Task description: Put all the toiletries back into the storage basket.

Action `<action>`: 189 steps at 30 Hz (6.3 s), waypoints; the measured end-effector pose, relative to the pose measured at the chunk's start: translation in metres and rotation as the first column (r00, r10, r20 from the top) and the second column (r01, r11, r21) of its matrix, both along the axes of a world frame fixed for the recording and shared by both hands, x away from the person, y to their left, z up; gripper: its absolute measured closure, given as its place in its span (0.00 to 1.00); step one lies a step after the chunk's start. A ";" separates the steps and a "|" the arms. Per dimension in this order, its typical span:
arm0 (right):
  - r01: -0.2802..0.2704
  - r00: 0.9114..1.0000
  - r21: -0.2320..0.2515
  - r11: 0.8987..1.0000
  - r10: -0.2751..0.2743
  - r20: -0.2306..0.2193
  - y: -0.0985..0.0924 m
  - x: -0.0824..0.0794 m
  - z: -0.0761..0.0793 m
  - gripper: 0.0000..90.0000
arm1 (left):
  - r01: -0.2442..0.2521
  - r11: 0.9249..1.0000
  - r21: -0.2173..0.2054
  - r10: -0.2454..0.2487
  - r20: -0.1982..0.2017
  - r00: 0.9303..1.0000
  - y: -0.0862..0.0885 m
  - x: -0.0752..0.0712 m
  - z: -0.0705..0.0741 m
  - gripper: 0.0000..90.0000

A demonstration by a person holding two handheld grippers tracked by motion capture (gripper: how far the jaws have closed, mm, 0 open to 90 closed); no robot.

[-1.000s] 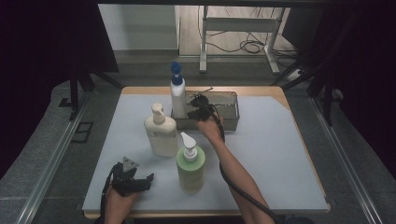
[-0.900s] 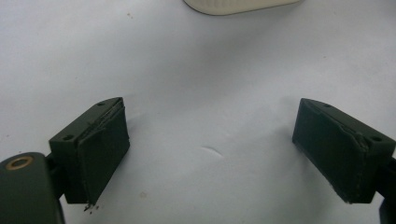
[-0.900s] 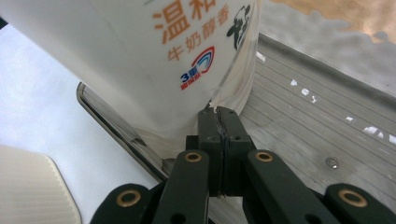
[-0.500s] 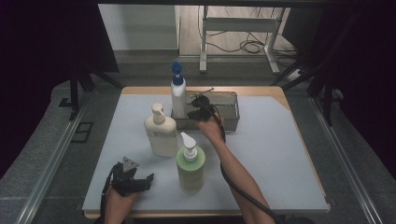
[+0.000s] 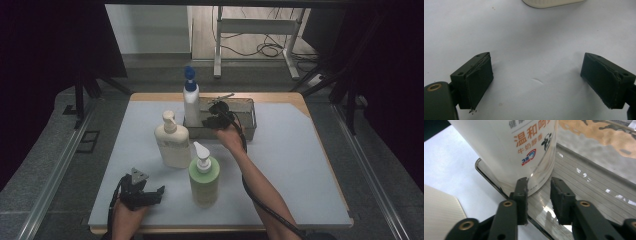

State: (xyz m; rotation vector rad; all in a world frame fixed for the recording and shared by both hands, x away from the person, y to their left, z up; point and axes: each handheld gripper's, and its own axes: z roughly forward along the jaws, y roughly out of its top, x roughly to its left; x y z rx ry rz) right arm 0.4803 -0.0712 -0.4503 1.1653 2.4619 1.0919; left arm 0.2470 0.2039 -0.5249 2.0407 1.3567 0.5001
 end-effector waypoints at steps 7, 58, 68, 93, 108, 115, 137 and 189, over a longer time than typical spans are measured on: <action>-0.022 1.000 0.022 1.000 0.022 0.011 -0.008 -0.007 0.009 0.59 | 0.000 1.000 -0.001 0.000 -0.001 1.000 0.000 0.000 0.000 0.11; -0.220 0.969 -0.014 0.975 0.220 0.113 -0.049 -0.090 0.035 0.16 | 0.002 1.000 0.003 -0.002 0.003 1.000 0.000 0.000 0.000 0.12; -0.260 0.959 -0.005 0.966 0.259 0.118 -0.061 -0.110 0.032 0.03 | 0.001 1.000 0.003 -0.001 0.003 1.000 0.000 -0.001 0.000 0.12; -0.332 0.937 0.006 0.943 0.329 0.120 -0.095 -0.151 0.014 0.00 | 0.001 1.000 0.004 -0.001 0.004 1.000 0.000 -0.001 0.000 0.12; -0.412 0.908 0.057 0.909 0.405 0.107 -0.097 -0.184 0.009 0.00 | 0.000 1.000 0.003 0.000 0.004 1.000 0.000 -0.001 0.000 0.12; -0.450 0.891 0.052 0.891 0.444 0.094 -0.086 -0.195 0.010 0.00 | 0.001 1.000 0.004 -0.001 0.004 1.000 0.000 -0.001 0.000 0.12; -0.511 0.856 0.074 0.857 0.499 0.136 -0.052 -0.198 0.022 0.00 | 0.000 1.000 0.002 0.000 0.003 1.000 0.000 -0.001 0.000 0.12; -0.436 0.886 0.007 0.900 0.428 0.181 -0.024 -0.190 0.051 0.13 | 0.000 1.000 0.002 0.000 0.003 1.000 0.000 0.000 0.000 0.11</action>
